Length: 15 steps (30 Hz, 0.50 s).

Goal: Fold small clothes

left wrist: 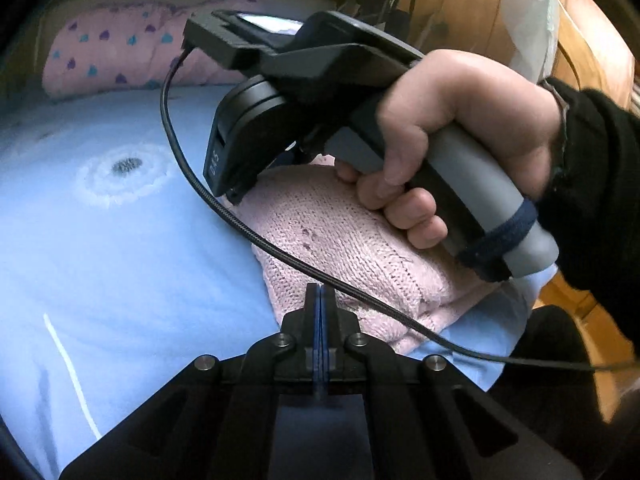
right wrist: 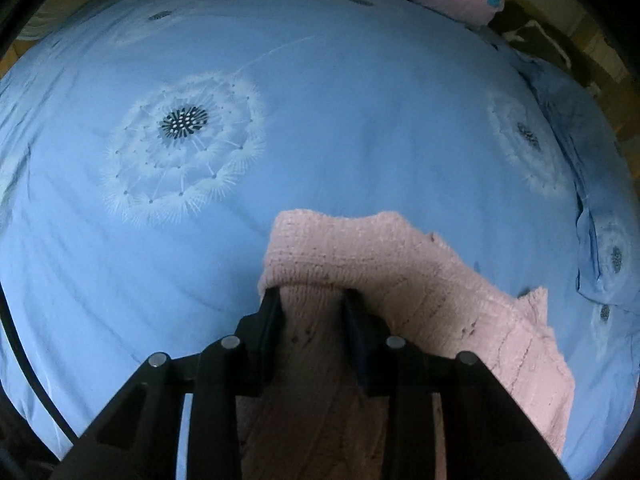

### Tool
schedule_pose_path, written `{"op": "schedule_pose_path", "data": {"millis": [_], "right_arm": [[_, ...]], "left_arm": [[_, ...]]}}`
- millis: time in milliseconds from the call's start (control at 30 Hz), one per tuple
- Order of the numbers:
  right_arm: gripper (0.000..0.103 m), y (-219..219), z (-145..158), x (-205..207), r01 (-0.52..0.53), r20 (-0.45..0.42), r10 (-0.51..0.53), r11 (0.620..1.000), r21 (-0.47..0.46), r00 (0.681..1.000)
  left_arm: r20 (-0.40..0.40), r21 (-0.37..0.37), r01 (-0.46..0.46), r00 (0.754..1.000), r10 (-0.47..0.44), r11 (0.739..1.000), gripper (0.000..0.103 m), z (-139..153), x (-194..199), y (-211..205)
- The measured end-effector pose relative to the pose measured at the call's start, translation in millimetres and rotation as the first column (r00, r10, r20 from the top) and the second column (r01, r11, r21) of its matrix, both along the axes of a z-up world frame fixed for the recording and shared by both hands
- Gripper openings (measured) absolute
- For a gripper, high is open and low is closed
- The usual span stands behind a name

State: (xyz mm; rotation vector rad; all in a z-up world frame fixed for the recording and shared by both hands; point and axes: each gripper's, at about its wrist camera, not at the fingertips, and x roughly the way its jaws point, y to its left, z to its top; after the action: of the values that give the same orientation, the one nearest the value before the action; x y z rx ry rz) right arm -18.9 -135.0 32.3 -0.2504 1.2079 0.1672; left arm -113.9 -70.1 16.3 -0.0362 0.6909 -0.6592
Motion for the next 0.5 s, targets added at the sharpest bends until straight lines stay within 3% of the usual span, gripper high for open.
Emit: {"op": "schedule_pose_path", "data": {"millis": [167, 300, 500], "right_arm": [[0.036, -10, 16, -16, 0.010, 0.094, -0.019, 0.995, 0.102, 0.995], [0.036, -29, 42, -61, 0.011, 0.177, -0.049, 0.978, 0.209, 0.983], [0.036, -52, 46, -121, 0.066, 0.247, -0.115, 0.978, 0.197, 0.962]], "left_arm": [[0.019, -0.021, -0.007, 1.000, 0.007, 1.000, 0.000, -5, -19, 4], [0.001, -0.026, -0.003, 1.000, 0.003, 1.000, 0.000, -4, -20, 12], [-0.020, -0.042, -0.011, 1.000, 0.010, 0.999, 0.000, -4, -20, 18]]}}
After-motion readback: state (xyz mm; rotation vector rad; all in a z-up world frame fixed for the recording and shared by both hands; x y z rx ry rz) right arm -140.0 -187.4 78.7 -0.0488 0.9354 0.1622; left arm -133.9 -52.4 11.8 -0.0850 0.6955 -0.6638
